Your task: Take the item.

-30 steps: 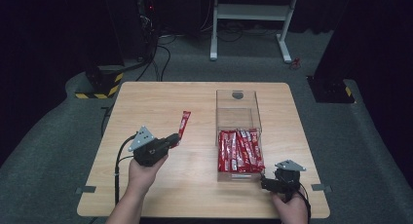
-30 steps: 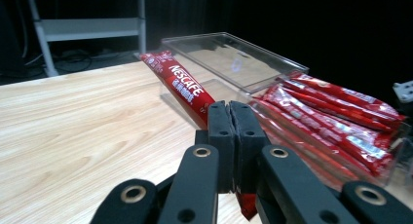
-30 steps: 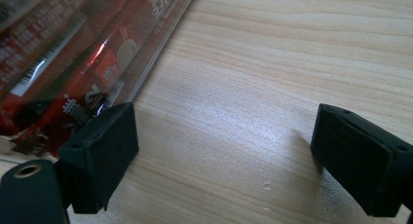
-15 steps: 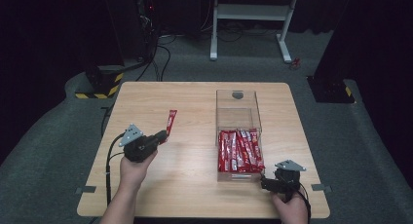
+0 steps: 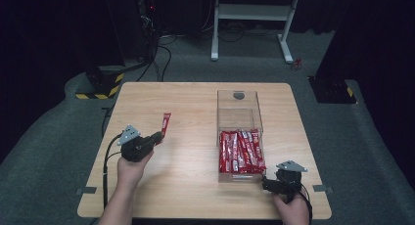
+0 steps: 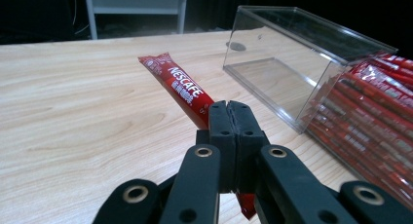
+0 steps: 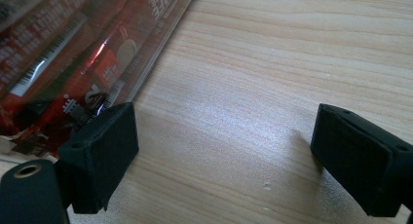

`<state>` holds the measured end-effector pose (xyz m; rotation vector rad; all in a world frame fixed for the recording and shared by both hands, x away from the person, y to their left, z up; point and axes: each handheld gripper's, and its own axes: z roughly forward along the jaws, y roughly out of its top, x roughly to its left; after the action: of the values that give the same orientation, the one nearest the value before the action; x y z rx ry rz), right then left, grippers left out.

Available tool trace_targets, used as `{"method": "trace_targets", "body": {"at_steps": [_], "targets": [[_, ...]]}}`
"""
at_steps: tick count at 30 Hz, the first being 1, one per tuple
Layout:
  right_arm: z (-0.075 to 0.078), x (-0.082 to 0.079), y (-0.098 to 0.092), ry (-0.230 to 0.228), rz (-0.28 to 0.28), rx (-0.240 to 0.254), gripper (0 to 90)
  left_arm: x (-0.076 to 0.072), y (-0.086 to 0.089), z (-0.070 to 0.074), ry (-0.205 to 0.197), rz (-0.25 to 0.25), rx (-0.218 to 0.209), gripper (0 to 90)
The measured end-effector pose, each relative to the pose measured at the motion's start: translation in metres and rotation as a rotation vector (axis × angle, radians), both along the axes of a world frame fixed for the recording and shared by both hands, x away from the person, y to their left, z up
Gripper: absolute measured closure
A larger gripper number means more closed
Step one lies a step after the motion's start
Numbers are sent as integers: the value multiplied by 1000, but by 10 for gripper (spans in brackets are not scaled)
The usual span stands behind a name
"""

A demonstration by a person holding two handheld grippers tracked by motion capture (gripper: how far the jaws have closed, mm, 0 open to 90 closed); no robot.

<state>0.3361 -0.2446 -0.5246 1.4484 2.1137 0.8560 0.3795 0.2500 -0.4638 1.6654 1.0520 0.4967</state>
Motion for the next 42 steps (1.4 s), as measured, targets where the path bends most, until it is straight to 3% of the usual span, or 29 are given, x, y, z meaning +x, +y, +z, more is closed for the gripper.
{"method": "trace_targets", "body": {"at_steps": [1, 4, 6, 7, 29, 42], "targets": [[0, 0, 0, 0, 0, 0, 99, 0, -3, -2, 10, 15, -45, 894], [0, 0, 0, 0, 0, 0, 98, 3, -5, -7, 20, 29, -48, 893], [0, 0, 0, 0, 0, 0, 98, 4, -10, -10, 25, 49, -86, 893], [0, 0, 0, 0, 1, 0, 98, 5, -2, -11, 35, -2, 28, 893], [0, 0, 0, 0, 0, 0, 99, 17, -12, -43, 139, -11, 114, 892], [0, 0, 0, 0, 0, 0, 98, 20, -18, -54, 189, -28, 174, 883]]}}
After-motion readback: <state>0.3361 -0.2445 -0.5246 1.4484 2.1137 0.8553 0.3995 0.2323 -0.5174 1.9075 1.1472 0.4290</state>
